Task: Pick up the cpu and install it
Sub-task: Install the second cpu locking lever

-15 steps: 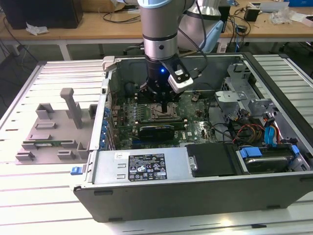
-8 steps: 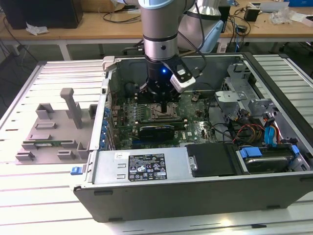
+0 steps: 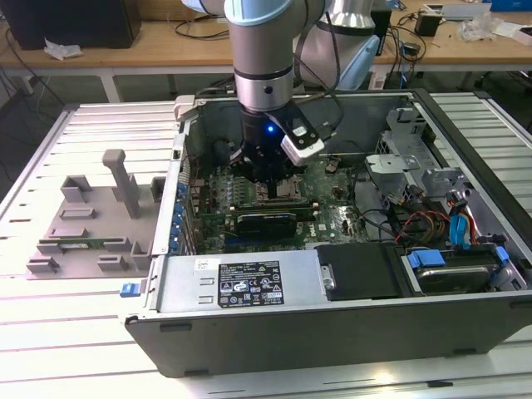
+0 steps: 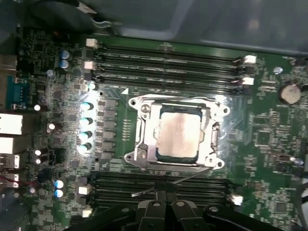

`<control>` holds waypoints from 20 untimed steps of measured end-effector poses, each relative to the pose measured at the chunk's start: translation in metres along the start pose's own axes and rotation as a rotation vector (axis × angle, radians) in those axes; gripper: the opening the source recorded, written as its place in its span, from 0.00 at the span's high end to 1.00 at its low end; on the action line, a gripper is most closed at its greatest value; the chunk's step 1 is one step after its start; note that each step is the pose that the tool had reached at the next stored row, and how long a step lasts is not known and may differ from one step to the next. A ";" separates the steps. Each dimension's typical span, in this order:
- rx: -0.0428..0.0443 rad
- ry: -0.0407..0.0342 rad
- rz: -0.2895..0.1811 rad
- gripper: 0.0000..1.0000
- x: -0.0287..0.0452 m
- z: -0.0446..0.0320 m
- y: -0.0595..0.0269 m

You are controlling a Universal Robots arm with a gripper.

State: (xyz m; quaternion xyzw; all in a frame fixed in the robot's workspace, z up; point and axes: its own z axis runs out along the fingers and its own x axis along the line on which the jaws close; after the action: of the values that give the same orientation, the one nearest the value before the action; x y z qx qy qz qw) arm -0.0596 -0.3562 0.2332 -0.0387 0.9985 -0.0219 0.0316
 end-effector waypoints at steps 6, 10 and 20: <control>0.0001 0.0000 0.003 0.89 0.0083 0.0067 0.0010; -0.0010 0.0001 0.004 0.89 0.0104 0.0094 0.0012; -0.0241 -0.0017 0.005 0.89 0.0143 0.0111 -0.0072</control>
State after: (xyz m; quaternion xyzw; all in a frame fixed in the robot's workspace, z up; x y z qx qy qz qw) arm -0.0725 -0.3649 0.2216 -0.0365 0.9988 -0.0098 0.0321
